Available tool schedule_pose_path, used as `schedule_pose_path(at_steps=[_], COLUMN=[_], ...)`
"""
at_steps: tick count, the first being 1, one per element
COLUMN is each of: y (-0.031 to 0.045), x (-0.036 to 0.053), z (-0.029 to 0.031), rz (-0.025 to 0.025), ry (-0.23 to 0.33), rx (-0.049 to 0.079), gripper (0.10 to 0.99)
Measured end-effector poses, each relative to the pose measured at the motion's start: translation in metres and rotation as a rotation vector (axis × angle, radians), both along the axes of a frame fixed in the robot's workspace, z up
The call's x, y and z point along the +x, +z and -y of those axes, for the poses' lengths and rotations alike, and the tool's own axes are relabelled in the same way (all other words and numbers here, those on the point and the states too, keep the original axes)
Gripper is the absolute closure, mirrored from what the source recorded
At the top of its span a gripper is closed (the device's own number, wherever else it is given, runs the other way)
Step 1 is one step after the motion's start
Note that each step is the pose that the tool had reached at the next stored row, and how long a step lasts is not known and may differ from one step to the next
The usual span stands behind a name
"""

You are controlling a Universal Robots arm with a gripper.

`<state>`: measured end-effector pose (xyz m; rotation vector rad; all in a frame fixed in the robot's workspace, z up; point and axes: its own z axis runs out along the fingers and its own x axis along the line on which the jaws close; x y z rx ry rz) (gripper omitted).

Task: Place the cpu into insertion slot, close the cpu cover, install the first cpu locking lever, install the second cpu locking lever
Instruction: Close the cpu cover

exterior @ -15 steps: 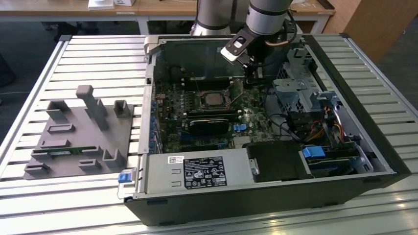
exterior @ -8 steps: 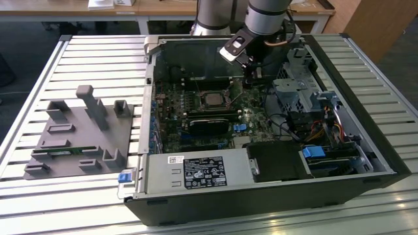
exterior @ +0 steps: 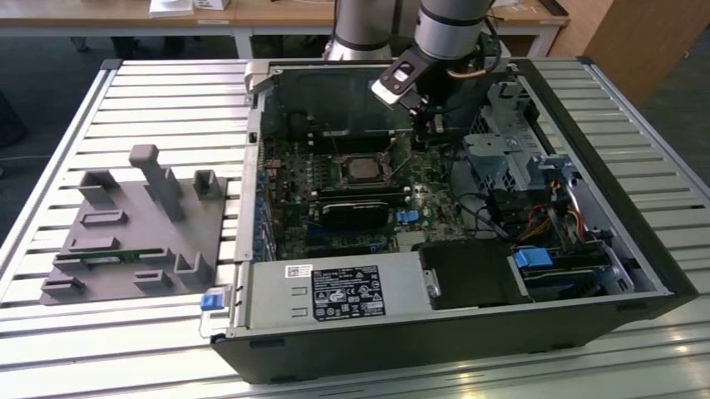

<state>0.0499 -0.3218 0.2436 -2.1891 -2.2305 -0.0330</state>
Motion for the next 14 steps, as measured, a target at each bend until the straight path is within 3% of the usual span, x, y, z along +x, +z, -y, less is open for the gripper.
schedule_pose_path(at_steps=[14], y=[0.0], x=[-0.0025], z=[0.0], rz=[0.0], ry=[0.0], rx=[0.0], gripper=[0.98])
